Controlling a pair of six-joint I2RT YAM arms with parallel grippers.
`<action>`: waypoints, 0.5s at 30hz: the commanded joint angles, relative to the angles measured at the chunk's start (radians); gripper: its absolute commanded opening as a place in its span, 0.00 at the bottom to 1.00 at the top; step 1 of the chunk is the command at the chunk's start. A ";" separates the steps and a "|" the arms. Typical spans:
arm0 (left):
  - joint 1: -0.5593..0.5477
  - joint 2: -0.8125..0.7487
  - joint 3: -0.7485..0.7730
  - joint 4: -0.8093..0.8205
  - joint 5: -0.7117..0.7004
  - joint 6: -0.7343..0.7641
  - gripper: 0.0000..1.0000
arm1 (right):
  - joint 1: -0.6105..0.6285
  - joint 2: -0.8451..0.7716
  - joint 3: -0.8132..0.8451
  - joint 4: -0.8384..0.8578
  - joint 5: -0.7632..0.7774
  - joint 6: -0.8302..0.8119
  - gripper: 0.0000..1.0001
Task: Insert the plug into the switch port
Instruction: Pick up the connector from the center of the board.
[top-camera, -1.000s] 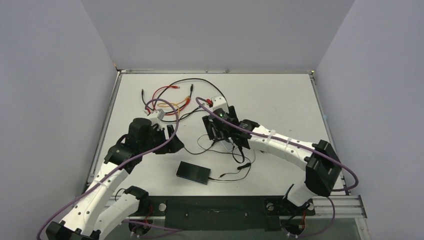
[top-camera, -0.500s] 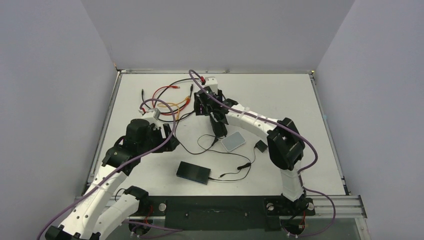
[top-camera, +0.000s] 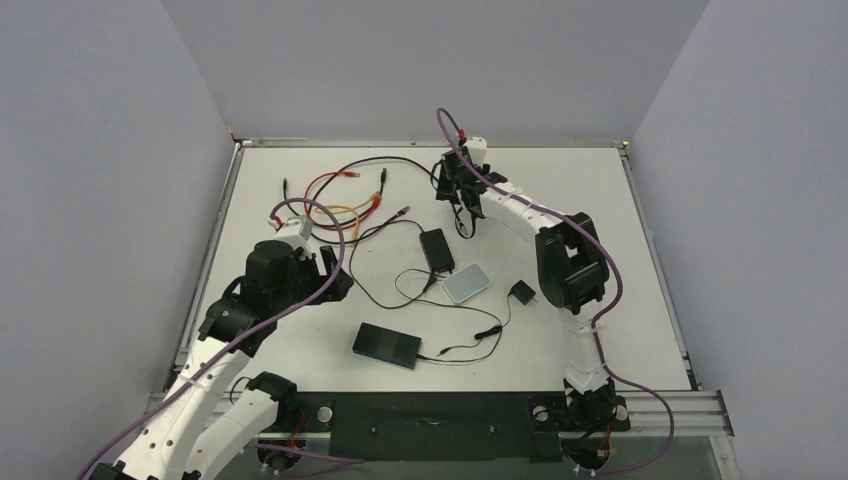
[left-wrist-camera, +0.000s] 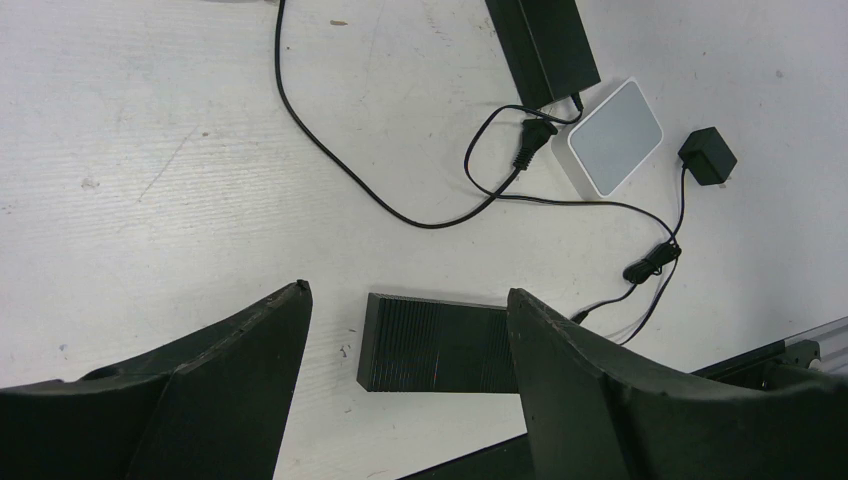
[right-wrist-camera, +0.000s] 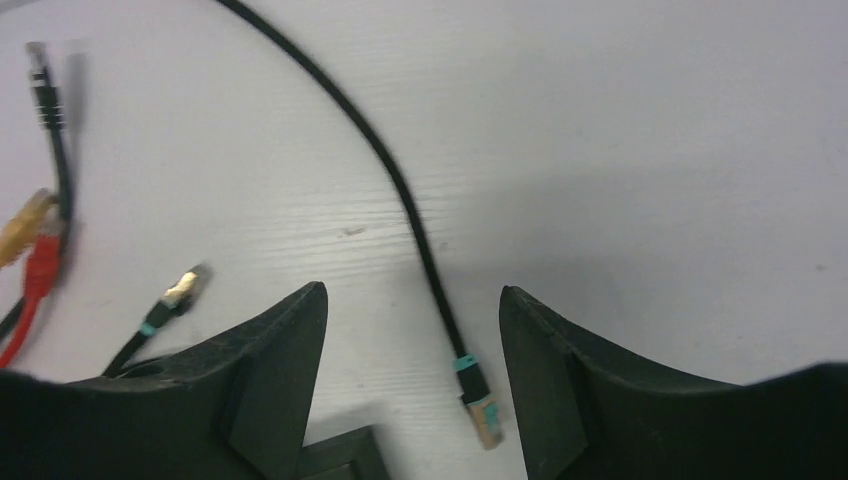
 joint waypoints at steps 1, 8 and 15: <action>0.007 0.011 0.018 0.017 -0.023 0.009 0.70 | -0.025 0.024 0.041 -0.052 -0.034 -0.082 0.59; 0.008 0.009 0.019 0.020 -0.013 0.010 0.70 | -0.052 0.053 0.042 -0.107 -0.047 -0.131 0.57; 0.008 0.006 0.018 0.020 -0.014 0.009 0.70 | -0.057 0.089 0.049 -0.146 -0.082 -0.152 0.52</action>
